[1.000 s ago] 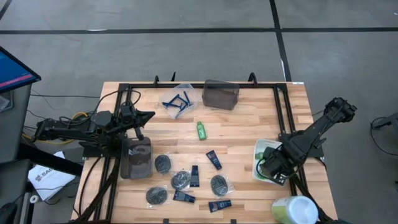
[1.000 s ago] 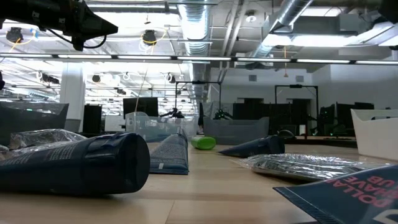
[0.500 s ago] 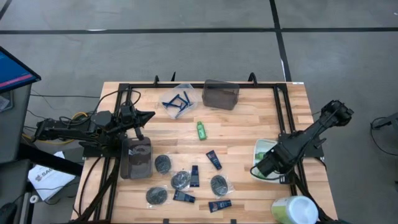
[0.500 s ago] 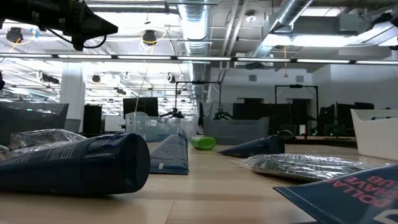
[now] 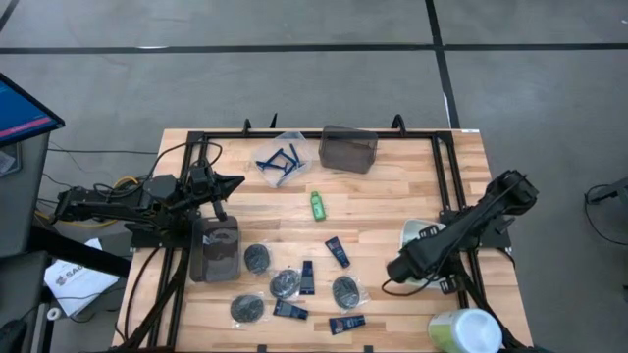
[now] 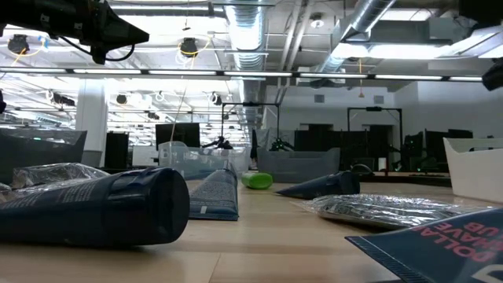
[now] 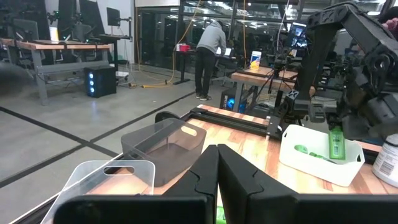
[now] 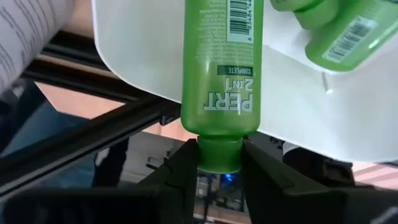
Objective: Pick & Place Travel size toiletries
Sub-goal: Put the green shampoo into the white bin
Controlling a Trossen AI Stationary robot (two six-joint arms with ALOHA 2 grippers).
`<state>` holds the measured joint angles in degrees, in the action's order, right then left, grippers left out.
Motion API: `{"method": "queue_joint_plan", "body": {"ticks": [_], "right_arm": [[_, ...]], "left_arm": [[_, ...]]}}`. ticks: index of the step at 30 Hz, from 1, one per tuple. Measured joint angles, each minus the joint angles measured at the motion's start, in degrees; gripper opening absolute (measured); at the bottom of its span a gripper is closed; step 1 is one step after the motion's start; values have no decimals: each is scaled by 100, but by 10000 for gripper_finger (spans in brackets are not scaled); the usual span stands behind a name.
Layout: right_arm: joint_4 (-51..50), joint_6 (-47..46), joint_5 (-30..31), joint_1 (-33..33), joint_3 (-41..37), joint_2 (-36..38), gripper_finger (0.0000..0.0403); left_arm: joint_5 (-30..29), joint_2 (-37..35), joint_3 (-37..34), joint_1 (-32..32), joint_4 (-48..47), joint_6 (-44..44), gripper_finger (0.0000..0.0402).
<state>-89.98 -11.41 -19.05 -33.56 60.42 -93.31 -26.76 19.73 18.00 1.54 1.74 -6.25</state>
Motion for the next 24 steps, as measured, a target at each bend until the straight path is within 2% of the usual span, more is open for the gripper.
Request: {"method": "queue_joint_plan", "body": {"ticks": [8,16,24], "right_arm": [[-8,412,-2,0,23,-162,139],[-10,-21,28,212,380,16,194],[49,-456,891,1160,1324,384,203]], "left_arm": [[0,0,0,-2,2,1,0],[0,-1,0,-1,0,1,0],[-1,-2,0,-1,2,3,0]]}}
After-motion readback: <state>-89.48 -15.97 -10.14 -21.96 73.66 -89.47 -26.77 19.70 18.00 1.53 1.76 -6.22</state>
